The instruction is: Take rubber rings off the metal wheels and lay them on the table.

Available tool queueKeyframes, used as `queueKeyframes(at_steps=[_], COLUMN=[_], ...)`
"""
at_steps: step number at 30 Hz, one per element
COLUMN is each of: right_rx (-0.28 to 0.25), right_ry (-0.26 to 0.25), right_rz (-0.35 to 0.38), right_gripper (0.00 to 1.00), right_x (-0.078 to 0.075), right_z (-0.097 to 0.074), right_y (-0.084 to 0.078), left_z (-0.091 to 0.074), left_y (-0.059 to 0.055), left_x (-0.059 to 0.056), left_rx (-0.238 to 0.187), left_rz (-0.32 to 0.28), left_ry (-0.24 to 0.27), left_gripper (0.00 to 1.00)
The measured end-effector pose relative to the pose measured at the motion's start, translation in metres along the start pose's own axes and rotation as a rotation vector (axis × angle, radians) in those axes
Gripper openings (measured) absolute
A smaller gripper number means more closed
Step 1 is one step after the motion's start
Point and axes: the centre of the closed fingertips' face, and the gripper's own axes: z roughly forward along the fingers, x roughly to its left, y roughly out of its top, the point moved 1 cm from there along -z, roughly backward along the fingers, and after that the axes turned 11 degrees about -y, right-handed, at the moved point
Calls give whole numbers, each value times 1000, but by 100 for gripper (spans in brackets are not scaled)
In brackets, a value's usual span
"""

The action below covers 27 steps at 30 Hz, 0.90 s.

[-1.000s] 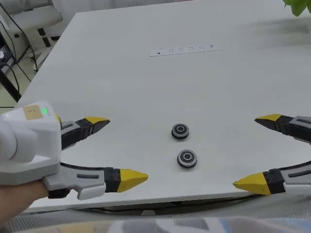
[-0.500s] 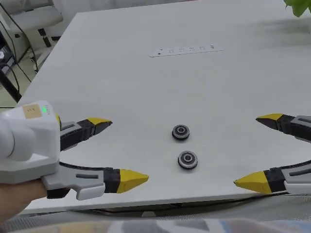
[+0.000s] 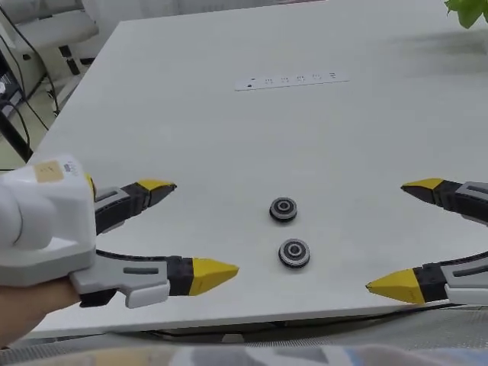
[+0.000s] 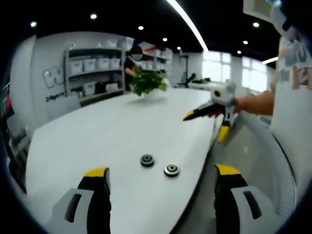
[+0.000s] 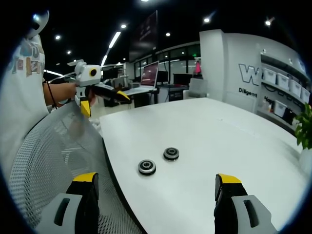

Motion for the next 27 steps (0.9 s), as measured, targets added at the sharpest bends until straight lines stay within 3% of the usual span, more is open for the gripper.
queueKeyframes(at_steps=[4,27], right_rx=[1,-31], right_ry=[4,17], right_rz=[2,4], right_gripper=[99,99], right_x=[2,1], right_z=[1,5], right_y=[0,10], left_z=[0,4], left_y=[-6,-4], left_x=[4,2], left_rx=[43,58], left_rz=[28,56], left_ry=[13,-15], left_gripper=[90,95])
